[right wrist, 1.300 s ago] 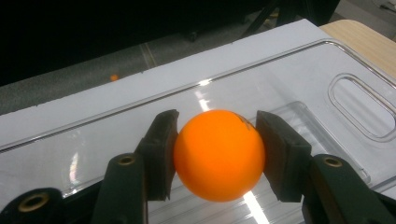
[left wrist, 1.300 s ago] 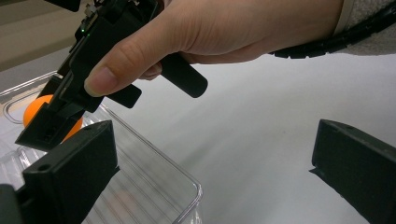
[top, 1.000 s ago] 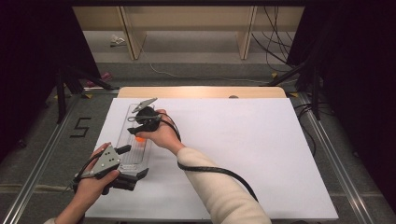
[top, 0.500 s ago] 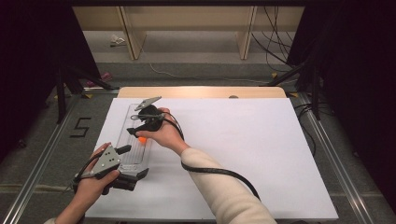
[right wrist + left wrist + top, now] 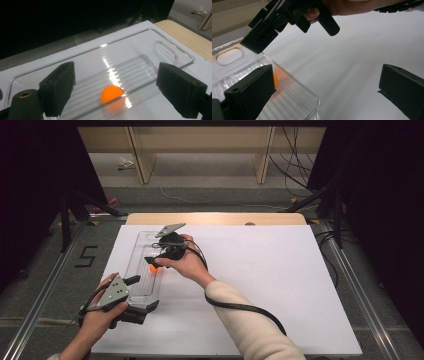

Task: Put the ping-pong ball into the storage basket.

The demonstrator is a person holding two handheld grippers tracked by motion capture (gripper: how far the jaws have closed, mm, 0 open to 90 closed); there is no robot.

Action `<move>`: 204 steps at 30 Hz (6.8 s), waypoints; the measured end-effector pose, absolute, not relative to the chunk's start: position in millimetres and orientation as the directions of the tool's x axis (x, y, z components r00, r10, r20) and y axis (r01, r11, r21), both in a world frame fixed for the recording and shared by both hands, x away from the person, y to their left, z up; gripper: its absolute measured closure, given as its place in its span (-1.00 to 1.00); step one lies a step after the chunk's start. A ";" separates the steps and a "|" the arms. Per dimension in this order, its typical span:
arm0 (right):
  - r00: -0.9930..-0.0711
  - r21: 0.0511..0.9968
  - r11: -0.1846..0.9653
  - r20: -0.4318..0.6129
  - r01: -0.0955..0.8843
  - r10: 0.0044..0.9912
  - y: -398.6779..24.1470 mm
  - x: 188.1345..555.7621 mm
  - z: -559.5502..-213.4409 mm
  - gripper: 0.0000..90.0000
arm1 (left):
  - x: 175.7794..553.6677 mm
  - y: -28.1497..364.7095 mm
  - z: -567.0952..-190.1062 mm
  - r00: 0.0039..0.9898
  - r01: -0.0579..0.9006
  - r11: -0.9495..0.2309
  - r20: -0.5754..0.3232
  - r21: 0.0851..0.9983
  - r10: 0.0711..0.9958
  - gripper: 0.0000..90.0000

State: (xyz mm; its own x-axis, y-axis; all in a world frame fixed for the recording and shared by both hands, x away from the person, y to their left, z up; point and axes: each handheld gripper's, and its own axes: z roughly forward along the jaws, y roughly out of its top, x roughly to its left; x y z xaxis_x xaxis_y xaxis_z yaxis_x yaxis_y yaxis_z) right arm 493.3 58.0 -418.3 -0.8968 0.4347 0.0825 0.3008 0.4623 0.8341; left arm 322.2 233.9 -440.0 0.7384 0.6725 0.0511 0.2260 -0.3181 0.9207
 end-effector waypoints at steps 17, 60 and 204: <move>-0.885 0.835 0.453 0.080 0.311 0.459 24.9 485.8 -419.4 -0.63 | 322.3 234.3 -440.0 0.737 0.226 -0.318 0.052 0.921 0.674 -1.00; -0.844 0.837 0.415 0.099 0.357 0.527 -38.7 473.7 -424.0 -0.63 | 322.7 235.0 -440.2 0.733 0.227 -0.320 0.055 0.920 0.678 -1.00; -0.683 0.854 0.283 0.111 0.437 0.722 -245.9 391.1 -430.0 -0.63 | 322.4 235.5 -439.6 0.729 0.228 -0.325 0.060 0.918 0.681 -1.00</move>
